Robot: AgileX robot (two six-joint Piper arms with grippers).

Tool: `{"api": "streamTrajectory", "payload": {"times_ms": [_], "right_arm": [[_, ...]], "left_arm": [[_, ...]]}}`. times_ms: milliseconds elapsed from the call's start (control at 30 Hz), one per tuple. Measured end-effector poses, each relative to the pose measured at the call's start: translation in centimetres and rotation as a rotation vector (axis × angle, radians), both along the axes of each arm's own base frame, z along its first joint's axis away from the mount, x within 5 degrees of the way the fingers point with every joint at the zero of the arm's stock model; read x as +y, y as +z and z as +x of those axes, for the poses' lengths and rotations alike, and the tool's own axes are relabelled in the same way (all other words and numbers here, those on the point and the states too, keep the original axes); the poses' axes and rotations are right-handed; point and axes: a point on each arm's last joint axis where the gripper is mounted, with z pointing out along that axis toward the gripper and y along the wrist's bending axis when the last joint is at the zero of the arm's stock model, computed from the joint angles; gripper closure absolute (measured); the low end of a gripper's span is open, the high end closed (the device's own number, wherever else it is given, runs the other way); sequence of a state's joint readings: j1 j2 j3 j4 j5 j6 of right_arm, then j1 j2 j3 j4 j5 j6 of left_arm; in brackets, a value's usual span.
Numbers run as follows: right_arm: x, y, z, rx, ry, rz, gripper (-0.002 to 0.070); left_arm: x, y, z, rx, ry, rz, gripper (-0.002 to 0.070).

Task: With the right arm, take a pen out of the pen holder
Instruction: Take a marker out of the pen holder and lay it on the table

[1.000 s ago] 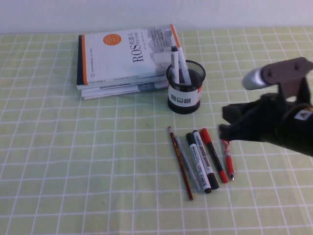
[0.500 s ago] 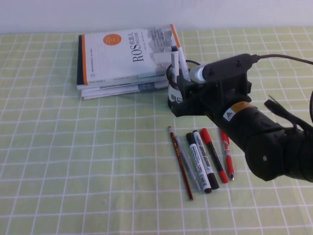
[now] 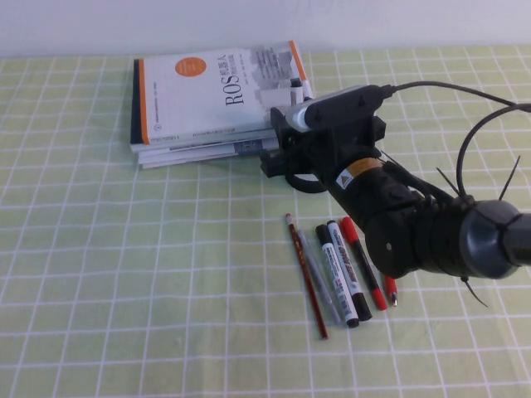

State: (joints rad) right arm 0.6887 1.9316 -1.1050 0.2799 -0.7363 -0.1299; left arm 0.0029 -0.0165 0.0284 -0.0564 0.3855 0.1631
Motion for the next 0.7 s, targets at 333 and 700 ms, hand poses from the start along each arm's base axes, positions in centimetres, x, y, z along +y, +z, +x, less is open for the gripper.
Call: {"api": "streamTrajectory", "payload": {"times_ms": [333,700], "right_arm": [[0.7,-0.6,3.8,0.020,-0.039,0.013,0.0347],[0.6,-1.4,5.9,0.052,-0.061,-0.007,0.0349]], "left_arm": [[0.0,0.0,0.0,0.000,0.000,0.000,0.0681],[0.0,0.0,0.0,0.000,0.000,0.000,0.0681]]}}
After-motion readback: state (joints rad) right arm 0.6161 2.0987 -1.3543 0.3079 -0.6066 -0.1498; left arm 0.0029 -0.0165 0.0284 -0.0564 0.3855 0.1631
